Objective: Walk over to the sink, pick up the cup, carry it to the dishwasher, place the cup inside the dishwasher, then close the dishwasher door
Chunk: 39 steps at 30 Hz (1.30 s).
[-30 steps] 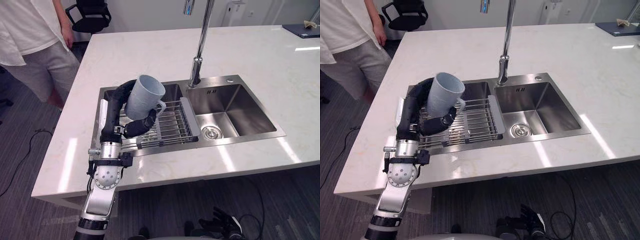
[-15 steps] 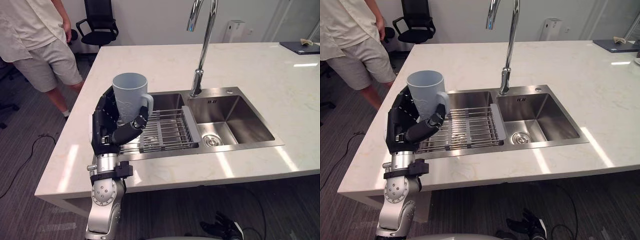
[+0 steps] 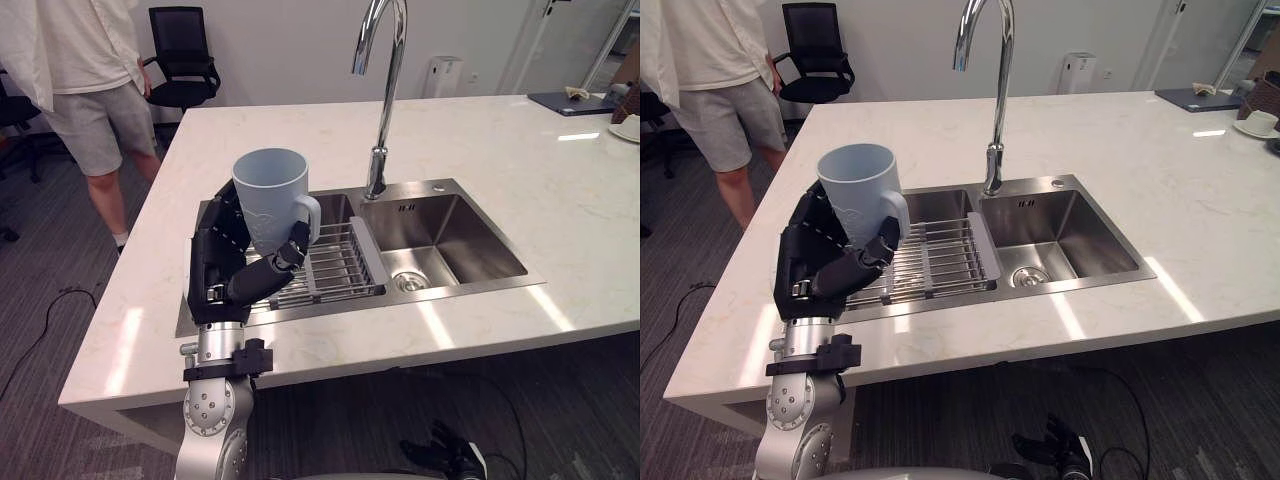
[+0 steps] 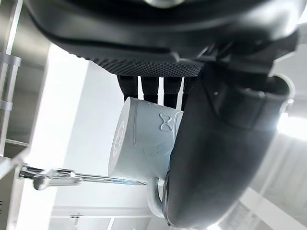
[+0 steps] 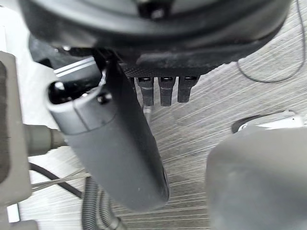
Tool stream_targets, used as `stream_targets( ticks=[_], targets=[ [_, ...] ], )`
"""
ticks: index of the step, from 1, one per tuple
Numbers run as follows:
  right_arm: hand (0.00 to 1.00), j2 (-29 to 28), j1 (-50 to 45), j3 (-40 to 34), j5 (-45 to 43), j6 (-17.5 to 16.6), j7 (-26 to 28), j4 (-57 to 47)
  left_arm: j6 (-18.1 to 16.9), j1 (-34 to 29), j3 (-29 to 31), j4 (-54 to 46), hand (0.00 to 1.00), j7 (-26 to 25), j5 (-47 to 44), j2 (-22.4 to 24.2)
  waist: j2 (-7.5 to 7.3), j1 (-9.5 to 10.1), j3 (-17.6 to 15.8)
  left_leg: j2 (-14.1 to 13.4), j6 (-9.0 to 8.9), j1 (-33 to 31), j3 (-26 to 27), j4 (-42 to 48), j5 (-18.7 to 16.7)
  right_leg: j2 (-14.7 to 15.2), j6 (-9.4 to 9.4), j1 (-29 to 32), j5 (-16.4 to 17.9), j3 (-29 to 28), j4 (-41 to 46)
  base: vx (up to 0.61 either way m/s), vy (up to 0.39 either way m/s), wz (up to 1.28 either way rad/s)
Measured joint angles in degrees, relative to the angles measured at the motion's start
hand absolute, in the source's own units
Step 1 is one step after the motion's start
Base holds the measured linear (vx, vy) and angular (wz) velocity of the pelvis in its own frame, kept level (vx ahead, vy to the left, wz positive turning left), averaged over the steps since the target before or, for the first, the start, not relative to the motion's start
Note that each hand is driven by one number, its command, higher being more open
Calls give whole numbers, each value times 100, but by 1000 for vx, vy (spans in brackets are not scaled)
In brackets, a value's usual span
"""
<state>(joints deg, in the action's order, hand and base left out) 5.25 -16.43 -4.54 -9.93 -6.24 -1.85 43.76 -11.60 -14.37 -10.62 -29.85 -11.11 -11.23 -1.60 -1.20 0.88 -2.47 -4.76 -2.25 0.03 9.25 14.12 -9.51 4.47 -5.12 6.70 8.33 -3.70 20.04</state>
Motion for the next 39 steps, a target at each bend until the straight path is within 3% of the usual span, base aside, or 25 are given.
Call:
stream_targets(
  ticks=[2, 4, 6, 7, 8, 11, 13, 14, 15, 16, 18, 20, 21, 22, 24, 25, 30, 39],
  targets=[
    [90, -59, 39, 40, -1, 0, -14, -185, -4, 16, -95, -23, 30, 21, 6, 6, 83, 93, 58, -54, 46, -187, -54, 47, 62, -15, -36, 110, 43, 55, 115, -69, -40, 15],
    [90, -178, 113, 137, 0, -3, -2, -278, -10, 16, -103, -84, 30, 43, 2, 12, -82, 223, 12, -27, 14, -395, -74, 260, 95, 110, -109, 342, 677, 94, 1660, -57, -107, 25],
    [90, -231, 208, 167, 2, -3, -2, -293, -17, 20, -101, -104, 30, 30, 3, 30, -219, 374, 87, -36, -18, -758, -109, 501, 114, 116, -59, 171, 961, 68, 1244, -72, -190, 24],
    [90, -197, 288, 149, -4, -3, -67, -334, -11, 19, -121, -97, 30, 30, 3, 77, -129, 488, 98, -136, -126, -996, -179, 540, 189, -17, 86, 107, 967, 157, 674, -101, -186, 29],
    [90, -146, 368, 141, -15, -9, -128, -420, -1, 15, -141, -88, 30, 33, 3, 147, 77, 496, 36, -320, -189, -1161, -371, 544, 297, -225, 243, 31, 711, 340, 326, -154, -203, 35],
    [90, -158, 369, 167, -84, -25, -215, -485, -3, 13, -215, -92, 30, 32, 2, 161, 99, 469, -54, -465, -402, -1181, -620, 405, 550, -379, 384, -131, 552, 673, 139, -143, -136, 49],
    [90, -157, 337, 149, -181, -40, -300, -526, -4, 16, -224, -95, 30, 33, -4, 168, 90, 343, -110, -460, -396, -1249, -607, 155, 920, -319, 495, -183, 456, 1014, 33, -184, -104, 74],
    [90, -191, 302, 133, -183, -42, -326, -569, -4, 29, -230, -99, 30, 34, -8, 178, 32, 308, -154, -492, -331, -1294, -493, 242, 847, -281, 514, -184, 425, 1109, -2, -177, -23, 86],
    [90, -175, 172, 137, -189, -44, -366, -668, -4, 48, -272, -110, 30, 34, -11, 190, 41, 307, -174, -598, -67, -1403, -149, 925, 504, -188, 519, -206, 387, 1321, -2, -165, 44, 76],
    [90, -178, 108, 139, -200, -43, -374, -690, -4, 56, -308, -109, 30, 35, -12, 190, 22, 289, -185, -624, 45, -1374, -50, 1255, 322, -100, 503, -242, 378, 1443, 1, -166, 66, 78],
    [90, -179, -35, 143, -227, -44, -382, -856, -17, 92, -417, -112, 30, 61, -78, 235, 26, 258, -182, -708, 104, -1139, -34, 1613, -21, 119, 388, -270, 310, 1682, -30, -178, 170, 72],
    [90, -212, -13, 150, -227, -45, -376, -894, -21, 128, -470, -109, 30, 73, -144, 276, 56, 233, -165, -866, 72, -749, 86, 1541, -288, 254, 257, -249, 252, 1794, -59, -129, 231, 53],
    [90, -219, -12, 148, -227, -49, -375, -909, -24, 129, -479, -101, 30, 77, -153, 291, 120, 213, -123, -874, -11, -587, 97, 1271, -391, 259, 207, -236, 270, 1815, -72, -106, 295, 36],
    [90, -268, 37, 144, -228, -72, -376, -823, -60, 145, -461, -57, 30, 81, -167, 248, 112, 220, -71, -771, -307, -414, 151, 713, -477, 325, 77, -162, 203, 1792, -85, -98, 289, 13],
    [90, -481, -18, 208, -228, -76, -319, -815, -134, 179, -403, 195, 30, 3, -181, 104, -47, 249, 45, -480, -209, -370, 162, 317, -248, 386, 22, -176, 86, 1518, -400, -56, 239, 21],
    [90, -532, -33, 289, -227, -78, -297, -733, -138, 224, -394, 420, 30, 0, -185, 66, -137, 175, 101, -285, -122, -323, 85, 125, -134, 439, -24, -262, -44, 1356, -643, 14, 185, 44],
    [90, -535, 147, 289, -220, -80, -289, -261, -106, 227, -455, 784, 30, 2, -221, 5, -175, 126, 133, 0, 2, -263, 113, -71, -26, 539, -189, -537, -497, 1135, -1346, 46, 148, 7],
    [90, -136, 283, 393, -108, -79, -306, 243, -98, 227, -484, 784, 30, 36, -216, -68, 59, -6, 253, -8, -68, -87, -109, -451, 182, 425, -217, -782, -573, 1285, -1639, 27, -36, 7]
  ],
)
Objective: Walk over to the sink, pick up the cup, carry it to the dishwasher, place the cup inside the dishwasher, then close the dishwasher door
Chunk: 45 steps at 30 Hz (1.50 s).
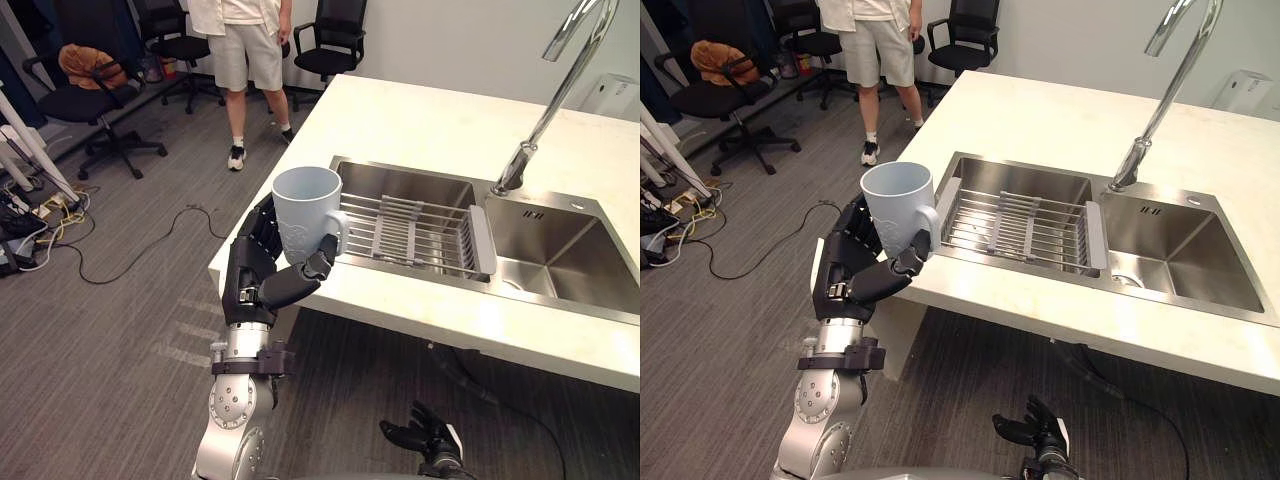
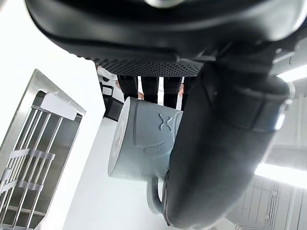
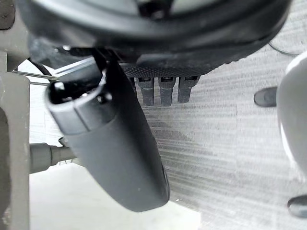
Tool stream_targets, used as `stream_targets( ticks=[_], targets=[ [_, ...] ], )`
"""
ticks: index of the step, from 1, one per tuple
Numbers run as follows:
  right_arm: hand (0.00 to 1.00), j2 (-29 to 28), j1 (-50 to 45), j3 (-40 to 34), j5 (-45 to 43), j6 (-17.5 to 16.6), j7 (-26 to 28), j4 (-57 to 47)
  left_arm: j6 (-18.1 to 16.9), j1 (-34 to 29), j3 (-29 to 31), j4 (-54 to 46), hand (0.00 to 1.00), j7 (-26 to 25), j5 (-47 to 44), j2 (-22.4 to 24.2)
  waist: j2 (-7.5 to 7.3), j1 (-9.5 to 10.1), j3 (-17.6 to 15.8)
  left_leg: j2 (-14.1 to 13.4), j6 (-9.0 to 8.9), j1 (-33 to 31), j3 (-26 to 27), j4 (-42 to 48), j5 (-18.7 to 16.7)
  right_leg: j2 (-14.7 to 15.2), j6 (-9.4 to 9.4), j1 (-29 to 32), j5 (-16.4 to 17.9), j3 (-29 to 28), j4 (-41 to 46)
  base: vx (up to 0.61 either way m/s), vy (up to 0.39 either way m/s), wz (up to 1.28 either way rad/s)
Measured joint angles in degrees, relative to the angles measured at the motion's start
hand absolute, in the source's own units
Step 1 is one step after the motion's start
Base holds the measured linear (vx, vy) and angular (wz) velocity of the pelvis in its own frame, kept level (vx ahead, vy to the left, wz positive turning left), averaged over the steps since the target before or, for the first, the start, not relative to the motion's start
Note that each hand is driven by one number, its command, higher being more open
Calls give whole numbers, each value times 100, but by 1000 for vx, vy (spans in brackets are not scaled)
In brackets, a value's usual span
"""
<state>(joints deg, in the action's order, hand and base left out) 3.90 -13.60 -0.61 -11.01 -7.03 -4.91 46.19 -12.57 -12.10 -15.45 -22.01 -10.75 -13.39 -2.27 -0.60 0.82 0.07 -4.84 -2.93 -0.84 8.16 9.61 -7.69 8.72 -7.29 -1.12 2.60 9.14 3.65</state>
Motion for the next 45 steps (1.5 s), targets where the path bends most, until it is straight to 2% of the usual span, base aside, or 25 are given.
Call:
stream_targets(
  ticks=[6, 8, 9, 10, 11, 12, 13, 16, 18, 20, 21, 23, 24, 26, 28, 29, 30, 31, 33, 36, 38, 41, 43, 44, 45],
  targets=[
    [90, 69, 8, 207, 120, -6, -13, 72, 1, -90, 84, -1, 30, 13, 3, 9, 34, 65, 3, 44, -28, -97, -533, -353, 399, -9, 135, -124, 81, 577, 2, -72, -63, 54],
    [90, 64, 78, 211, 131, -9, -73, 85, 2, -157, 159, -1, 30, 1, 2, 83, 53, 97, -55, 103, 12, -278, -617, -513, 670, 60, 153, -173, 93, 1063, 16, -155, -31, 103],
    [90, 66, 105, 198, 147, -21, -92, 92, 1, -159, 170, -2, 30, -11, 2, 109, 51, 92, -87, 91, 134, -315, -480, -573, 677, 113, 153, -188, 93, 1209, 18, -143, 24, 107],
    [90, 53, 190, 188, 167, -14, -153, 118, -2, -169, 230, -12, 30, -23, 0, 127, 46, 140, -158, -83, 311, -358, 239, -541, 567, 150, 85, -211, 44, 1412, 23, -93, 4, 108],
    [90, 77, 251, 188, 177, -15, -200, 66, -6, -169, 317, -11, 30, -31, 0, 135, 41, 125, -225, -305, 315, -442, 920, -409, 567, 185, 63, -251, 37, 1674, 21, -74, 0, 102],
    [90, 91, 285, 188, 182, -15, -219, 53, -6, -170, 350, -11, 30, -33, -1, 137, 56, 117, -238, -364, 311, -500, 1092, -330, 573, 210, 61, -262, 38, 1776, 22, -32, 31, 94],
    [90, 158, 380, 186, 196, -14, -245, 53, -16, -185, 409, -13, 30, -34, -1, 161, 166, 155, -250, -408, 231, -572, 1145, -239, 713, 229, 40, -283, 55, 1898, 55, -34, 96, 53],
    [90, 106, 569, 183, 221, -20, -251, -28, -30, -281, 639, -18, 30, -67, -11, 165, 88, 170, -333, -224, 185, -563, 1071, -228, 692, 441, -69, -284, 218, 1906, 269, -11, 105, 28],
    [90, 42, 676, 159, 234, -19, -247, -57, -29, -284, 662, -31, 30, -57, -10, 152, -77, 129, -447, 1, 279, -617, 954, 28, 518, 820, -84, -106, 611, 1857, 954, 47, 137, 40],
    [90, 25, 712, 147, 281, 0, -243, -90, -12, -295, 638, -28, 30, -47, -1, 139, -144, 110, -559, 153, 339, -688, 812, 429, 231, 1167, -3, 75, 739, 1624, 1865, 92, 164, 49],
    [90, 19, 703, 148, 344, 20, -240, -96, 14, -295, 595, -29, 30, -41, 9, 113, -154, 47, -581, 228, 421, -677, 643, 546, 152, 1243, 257, 333, 620, 1096, 2580, 91, 141, 65],
    [90, 6, 668, 156, 346, 30, -239, -143, 14, -284, 493, -34, 30, -25, 12, 89, -123, -77, -615, 293, 469, -522, 292, 438, 152, 1100, 550, 722, 502, 208, 3427, 145, 115, 83],
    [90, -6, 617, 166, 348, 29, -236, -215, 12, -276, 484, -28, 30, -23, 15, 71, -68, -108, -650, 299, 481, -494, 183, 420, 141, 897, 487, 777, 739, -100, 3458, 180, 41, 93],
    [90, -68, 508, 261, 370, 25, -220, -505, 9, -266, 488, -28, 30, -53, 16, 96, -99, -145, -645, 372, 585, -395, -228, 306, 81, 168, 513, 1082, 1318, -914, 3407, 184, -27, 89],
    [90, -152, 354, 271, 353, 14, -225, -898, 7, -263, 429, -29, 30, -56, 16, 96, -103, -169, -643, 458, 561, -296, -541, 256, 57, -295, 497, 1310, 1430, -1384, 3246, 224, -94, 102],
    [90, -174, 318, 346, 336, 12, -228, -1033, 6, -254, 347, -31, 30, -57, 15, 100, -139, -176, -620, 507, 431, -283, -765, 364, 33, -497, 494, 1346, 1407, -1604, 2919, 160, -97, 113],
    [90, -180, 278, 384, 332, 11, -234, -1122, 2, -248, 288, -37, 30, -56, 15, 100, -162, -169, -606, 559, 390, -306, -886, 473, -31, -518, 527, 1324, 1342, -1659, 2611, 203, -164, 121],
    [90, -205, 178, 472, 325, 5, -242, -1329, -17, -231, 180, -46, 30, -45, 16, 114, -257, -154, -565, 705, 312, -421, -1103, 739, -213, -425, 371, 1276, 996, -1652, 2225, 217, -181, 122],
    [90, -162, 119, 552, 324, 4, -244, -1493, 14, -260, -48, -44, 30, -23, 37, 272, -24, -58, -473, 478, 199, -552, -1189, 1027, -424, -496, 484, 1041, 1051, -1119, 2056, 256, -173, 107],
    [90, -174, 77, 660, 328, 2, -261, -1829, 8, -242, -268, -80, 30, 45, 117, 426, 90, 18, -435, 249, 160, -504, -959, 1043, -449, -539, 498, 551, 1053, -533, 1754, 176, -119, 86],
    [90, -180, 8, 719, 329, -5, -268, -2029, 5, -241, -296, -81, 30, 80, 115, 424, 79, 66, -442, 210, 153, -509, -821, 1088, -462, -531, 498, 373, 1052, -367, 1618, 93, -51, 64],
    [90, -225, -62, 771, 332, -37, -275, -2176, 3, -235, -307, -81, 30, 78, 106, 416, 40, 148, -463, 187, 185, -576, -281, 1125, -448, -431, 499, 94, 1053, -87, 1335, 53, 32, 64],
    [90, -295, -46, 762, 334, -42, -298, -2080, -11, -228, -311, -79, 30, 75, 100, 326, -24, 229, -464, 225, 309, -626, 44, 1021, -368, -317, 476, -6, 1040, 103, 1167, 8, 85, 55],
    [90, -329, -25, 746, 333, -52, -309, -1977, -19, -220, -312, -72, 30, 74, 99, 245, -55, 265, -459, 146, 394, -666, 362, 972, -423, -254, 434, -8, 1012, 195, 1100, 18, 58, 49],
    [90, -369, -22, 746, 332, -63, -321, -1849, -58, -191, -333, 8, 30, 74, 97, 147, -66, 215, -437, -70, 368, -661, 960, 971, -471, -201, 409, -5, 998, 296, 1064, 39, 50, 59]
  ],
)
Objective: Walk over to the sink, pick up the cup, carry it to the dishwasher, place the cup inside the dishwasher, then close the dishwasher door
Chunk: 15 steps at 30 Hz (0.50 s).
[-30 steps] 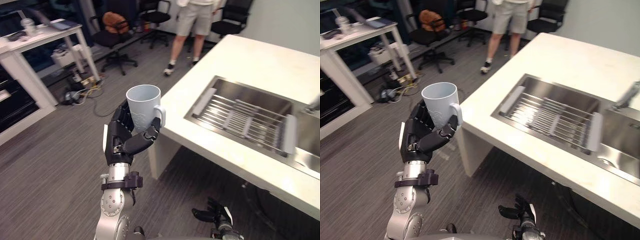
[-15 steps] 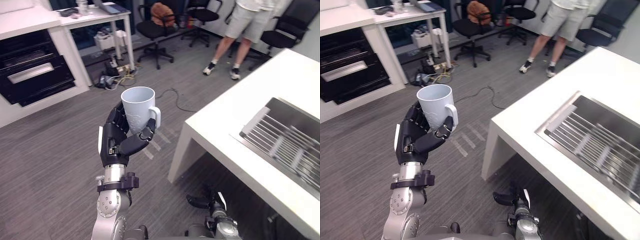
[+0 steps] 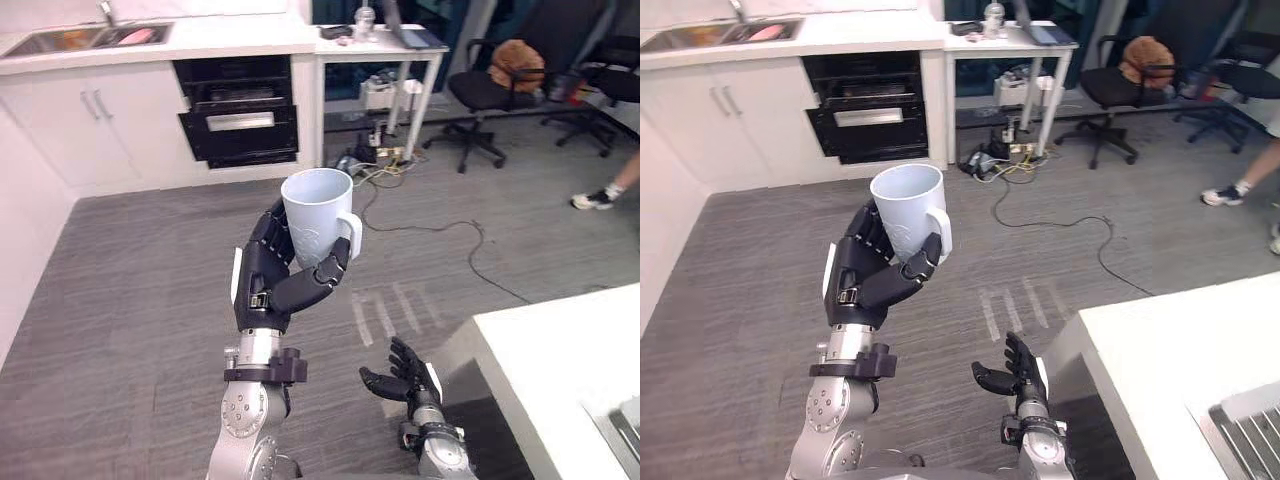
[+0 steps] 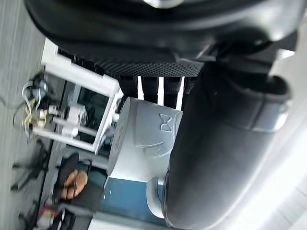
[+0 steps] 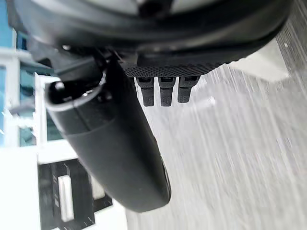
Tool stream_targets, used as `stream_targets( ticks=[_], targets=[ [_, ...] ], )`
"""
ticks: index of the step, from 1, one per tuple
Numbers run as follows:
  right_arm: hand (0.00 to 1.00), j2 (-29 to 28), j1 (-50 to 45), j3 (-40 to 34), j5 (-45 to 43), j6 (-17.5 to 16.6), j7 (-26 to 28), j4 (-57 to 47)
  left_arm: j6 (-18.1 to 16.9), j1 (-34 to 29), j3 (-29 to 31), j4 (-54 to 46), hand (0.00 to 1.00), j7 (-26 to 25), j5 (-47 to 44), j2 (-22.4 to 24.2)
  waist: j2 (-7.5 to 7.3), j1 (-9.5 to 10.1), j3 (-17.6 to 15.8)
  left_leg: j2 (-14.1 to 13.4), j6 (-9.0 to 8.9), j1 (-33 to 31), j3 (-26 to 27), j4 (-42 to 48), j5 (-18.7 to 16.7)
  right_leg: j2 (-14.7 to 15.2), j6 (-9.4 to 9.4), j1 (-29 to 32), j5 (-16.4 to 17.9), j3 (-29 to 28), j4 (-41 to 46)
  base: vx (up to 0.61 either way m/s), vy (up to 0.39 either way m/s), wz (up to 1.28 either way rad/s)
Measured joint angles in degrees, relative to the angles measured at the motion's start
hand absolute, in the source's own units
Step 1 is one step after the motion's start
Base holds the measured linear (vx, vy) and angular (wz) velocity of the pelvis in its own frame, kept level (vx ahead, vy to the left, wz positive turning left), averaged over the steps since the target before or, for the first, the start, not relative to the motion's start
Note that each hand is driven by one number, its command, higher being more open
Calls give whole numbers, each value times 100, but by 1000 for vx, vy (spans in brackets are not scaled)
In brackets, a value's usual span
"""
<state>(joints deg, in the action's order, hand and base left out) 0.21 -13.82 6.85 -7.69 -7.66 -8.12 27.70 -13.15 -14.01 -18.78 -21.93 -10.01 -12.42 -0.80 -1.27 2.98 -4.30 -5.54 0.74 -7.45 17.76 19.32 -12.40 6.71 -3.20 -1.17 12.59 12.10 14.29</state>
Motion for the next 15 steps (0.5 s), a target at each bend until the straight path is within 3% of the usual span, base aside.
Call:
stream_targets(
  ticks=[1, 3, 7, 12, 13, 14, 15],
  targets=[
    [90, 4, 4, -1, 0, -4, -9, 94, -7, 41, -25, 79, 30, 2, -1, -57, -4, -40, 14, -35, -9, 12, 203, -52, 63, 40, -19, -5, -8, 19, -55, 71, 68, 59],
    [90, 35, 103, -2, 2, 18, -24, 403, -13, 127, -67, 318, 30, 2, 0, -230, -22, -63, 10, 248, 64, 46, 162, -375, 322, 157, -109, 13, -81, -237, -252, 82, 143, 35],
    [90, 30, 246, 9, 8, 21, -31, 520, 17, 125, -51, 474, 30, -6, 1, -364, -33, -87, 5, 337, 92, 61, 191, -446, 334, 183, -121, 5, -251, -523, -411, 70, 117, -1],
    [90, 159, 486, 23, 110, 15, -10, 658, 17, 116, -25, 473, 30, 6, 8, -366, -32, -159, 3, 357, 109, 399, 199, -668, 326, 182, -26, 452, -189, -852, 888, 12, 63, -2],
    [90, 214, 453, 14, 143, 15, -12, 656, 17, 120, -43, 471, 30, 15, 16, -386, -36, -265, -6, 424, 157, 498, 29, -753, 338, 202, 73, 673, -146, -997, 1563, 19, 29, 60],
    [90, 227, 378, 6, 181, 16, -29, 657, 16, 127, -44, 477, 30, 14, 24, -435, -11, -382, -18, 480, 186, 536, -145, -793, 324, 123, 211, 843, 196, -1296, 1773, 31, -1, 71],
    [90, 229, 360, 12, 235, 17, -36, 657, 15, 145, -44, 475, 30, 12, 40, -454, -35, -408, -15, 506, 197, 544, -230, -791, 311, 70, 200, 915, 309, -1441, 1763, 53, -42, 74]
  ],
)
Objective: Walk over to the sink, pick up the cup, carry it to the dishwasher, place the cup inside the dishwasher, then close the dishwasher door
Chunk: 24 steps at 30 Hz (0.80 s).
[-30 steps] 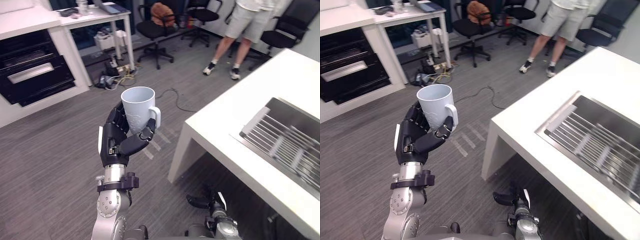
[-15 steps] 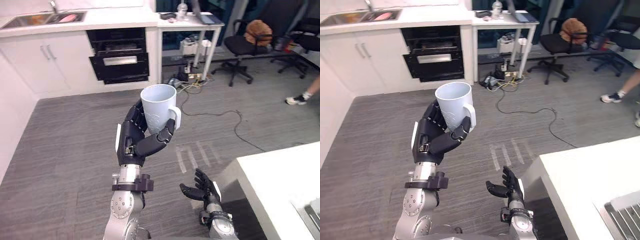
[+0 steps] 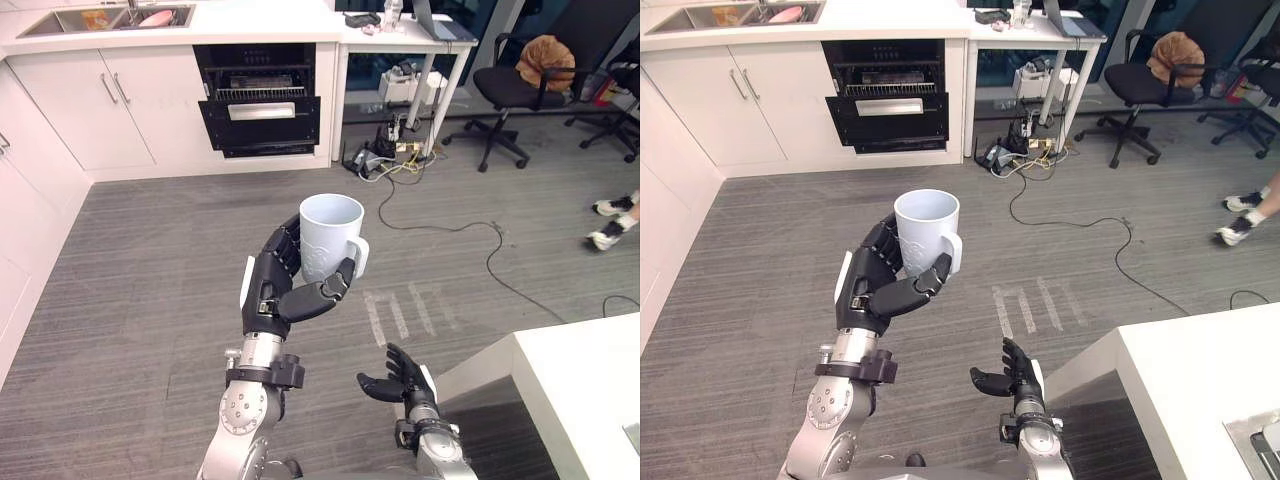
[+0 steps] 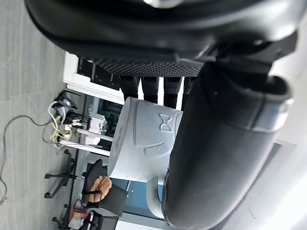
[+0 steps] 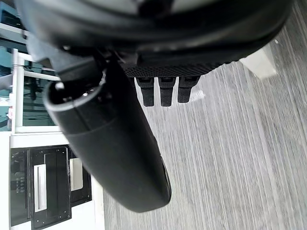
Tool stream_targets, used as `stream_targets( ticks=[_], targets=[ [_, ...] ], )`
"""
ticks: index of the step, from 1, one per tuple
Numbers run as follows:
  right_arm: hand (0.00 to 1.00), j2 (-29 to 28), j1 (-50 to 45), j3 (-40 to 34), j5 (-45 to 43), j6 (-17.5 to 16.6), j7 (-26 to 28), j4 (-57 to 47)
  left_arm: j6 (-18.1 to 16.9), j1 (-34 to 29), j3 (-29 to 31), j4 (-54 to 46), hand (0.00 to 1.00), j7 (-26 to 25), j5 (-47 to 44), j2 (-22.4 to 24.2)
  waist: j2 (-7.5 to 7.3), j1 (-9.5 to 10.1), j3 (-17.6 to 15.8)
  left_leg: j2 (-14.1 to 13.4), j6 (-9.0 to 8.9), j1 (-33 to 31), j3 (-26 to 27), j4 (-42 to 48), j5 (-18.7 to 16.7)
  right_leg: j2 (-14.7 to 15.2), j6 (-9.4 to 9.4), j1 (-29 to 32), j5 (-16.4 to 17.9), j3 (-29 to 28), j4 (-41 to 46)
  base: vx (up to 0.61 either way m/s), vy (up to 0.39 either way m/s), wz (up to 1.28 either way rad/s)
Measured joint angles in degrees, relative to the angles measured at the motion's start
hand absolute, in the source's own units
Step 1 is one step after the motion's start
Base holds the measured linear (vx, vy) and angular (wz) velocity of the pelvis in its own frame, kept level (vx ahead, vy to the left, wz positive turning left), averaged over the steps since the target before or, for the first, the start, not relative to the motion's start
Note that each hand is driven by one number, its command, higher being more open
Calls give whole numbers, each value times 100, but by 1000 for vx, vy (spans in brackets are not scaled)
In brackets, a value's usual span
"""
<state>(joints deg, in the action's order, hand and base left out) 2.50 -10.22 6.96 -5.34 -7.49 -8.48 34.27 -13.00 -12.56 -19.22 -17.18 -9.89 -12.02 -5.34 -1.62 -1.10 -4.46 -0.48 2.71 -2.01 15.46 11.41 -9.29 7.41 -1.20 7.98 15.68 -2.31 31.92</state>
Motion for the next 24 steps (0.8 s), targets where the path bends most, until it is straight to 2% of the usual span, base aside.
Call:
stream_targets(
  ticks=[1, 3, 4, 5, 7, 9, 15, 16, 22, 24],
  targets=[
    [90, 7, -18, 6, 31, 1, -7, -6, 0, 32, 41, 1, 30, -20, 20, -13, -10, -21, -5, 34, -4, 3, -141, 6, -53, -111, -33, 184, 105, -197, -25, 59, -74, 67],
    [90, 4, -75, 26, 57, 19, -21, -114, -4, 46, 75, 1, 30, -47, 25, -15, -19, -23, 0, 74, -46, -9, -372, 74, -63, -277, -92, 394, 83, -453, -263, 76, -99, 77],
    [90, -5, -154, 46, 111, 37, -29, -296, -13, 46, 100, -9, 30, -91, 25, -16, -96, -9, 19, 177, -153, -53, -524, 253, -141, -245, -195, 389, -264, -530, -732, 140, -147, 79],
    [90, 39, -159, 76, 121, 40, -32, -362, -13, 32, 140, 40, 30, -110, 25, 46, -39, -13, 0, 169, -168, -52, -674, 418, -219, -226, -321, 310, -331, -443, -650, 161, -144, 73],
    [90, 113, -152, 110, 230, 47, -27, -523, -6, -66, 199, 27, 30, -123, 30, 196, 160, 111, 116, 17, -229, -84, -782, 500, -276, -328, -261, 176, -348, -288, -857, 188, -112, 32],
    [90, 150, -94, 109, 276, 43, -28, -788, -24, -70, 314, 3, 30, -128, 31, 345, 239, 190, 167, -99, -298, -62, -893, 360, -241, -432, -172, 18, -437, -149, -1138, 179, -105, 19],
    [90, 163, 75, -2, 334, 36, -52, -779, -40, -241, 376, 17, 30, -137, 27, 298, 219, 186, 237, -212, -402, 208, -999, -110, -112, -555, -111, -453, -714, -40, -1938, 107, -26, 8],
    [90, 177, 78, -51, 454, 40, -83, -103, -39, -329, 641, 279, 30, -157, 27, 130, 215, 10, 271, -232, -415, 144, -1080, -544, 463, -644, -77, -611, -1434, -152, -2732, 0, 0, 0],
    [90, 180, 55, -65, 453, 35, -81, -147, -39, -306, 637, 309, 30, -197, 18, 197, 240, 5, 256, -268, -419, 164, -897, -457, 408, -682, -81, -556, -1476, -325, -2734, -4, 0, -14],
    [90, 180, -3, -152, 451, 35, -85, -147, -33, -158, 529, 442, 30, -193, -11, 202, 247, -69, 251, -274, -419, 107, -884, -431, 400, -654, -84, -556, -1508, -259, -2805, -34, 1, -3]
  ],
)
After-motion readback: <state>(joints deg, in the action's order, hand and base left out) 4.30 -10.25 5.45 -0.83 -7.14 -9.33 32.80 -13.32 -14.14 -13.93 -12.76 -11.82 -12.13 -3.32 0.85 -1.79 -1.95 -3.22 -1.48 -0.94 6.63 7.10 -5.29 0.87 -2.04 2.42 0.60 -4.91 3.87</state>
